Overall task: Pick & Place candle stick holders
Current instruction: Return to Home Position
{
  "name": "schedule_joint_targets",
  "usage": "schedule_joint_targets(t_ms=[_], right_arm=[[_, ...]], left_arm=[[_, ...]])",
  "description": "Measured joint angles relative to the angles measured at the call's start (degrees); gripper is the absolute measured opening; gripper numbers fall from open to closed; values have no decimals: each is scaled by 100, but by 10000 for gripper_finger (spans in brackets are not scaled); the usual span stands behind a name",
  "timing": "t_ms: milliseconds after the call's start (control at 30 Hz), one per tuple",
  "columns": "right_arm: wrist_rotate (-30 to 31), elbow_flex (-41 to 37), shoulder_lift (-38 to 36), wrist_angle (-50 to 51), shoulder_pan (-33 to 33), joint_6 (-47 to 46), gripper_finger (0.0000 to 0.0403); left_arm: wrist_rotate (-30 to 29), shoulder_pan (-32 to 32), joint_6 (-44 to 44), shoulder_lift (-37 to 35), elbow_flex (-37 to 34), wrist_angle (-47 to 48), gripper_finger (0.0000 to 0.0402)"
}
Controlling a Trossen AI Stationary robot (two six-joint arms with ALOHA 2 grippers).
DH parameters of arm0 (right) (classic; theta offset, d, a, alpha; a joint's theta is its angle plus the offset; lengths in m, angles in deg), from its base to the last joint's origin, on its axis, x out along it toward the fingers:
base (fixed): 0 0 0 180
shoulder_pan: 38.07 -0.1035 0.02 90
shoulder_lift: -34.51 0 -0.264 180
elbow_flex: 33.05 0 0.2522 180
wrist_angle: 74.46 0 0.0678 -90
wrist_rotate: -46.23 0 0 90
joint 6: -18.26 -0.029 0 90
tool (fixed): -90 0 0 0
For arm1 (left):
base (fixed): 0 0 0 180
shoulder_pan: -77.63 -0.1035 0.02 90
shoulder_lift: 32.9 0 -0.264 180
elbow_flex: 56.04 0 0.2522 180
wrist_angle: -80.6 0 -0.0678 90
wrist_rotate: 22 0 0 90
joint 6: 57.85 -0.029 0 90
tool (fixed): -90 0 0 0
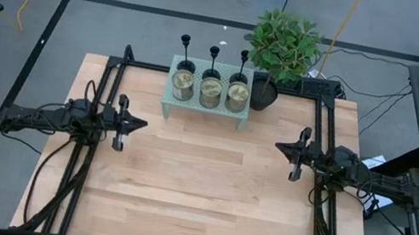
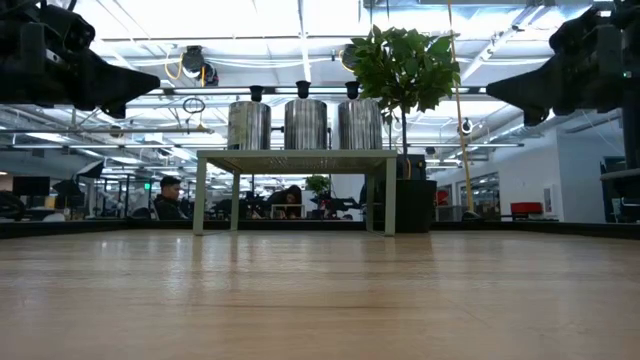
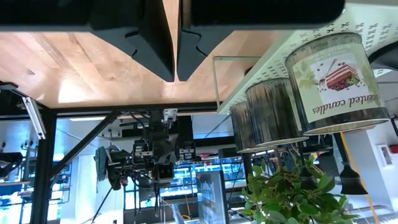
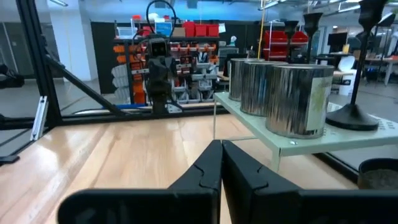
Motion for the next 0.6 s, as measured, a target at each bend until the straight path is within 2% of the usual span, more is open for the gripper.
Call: schedule_joint_targets(t_ms=[600], right_arm=[[-15,-18,6,256,2,351,0]], left_arm=[[0,0,-1,0,0,4,26]])
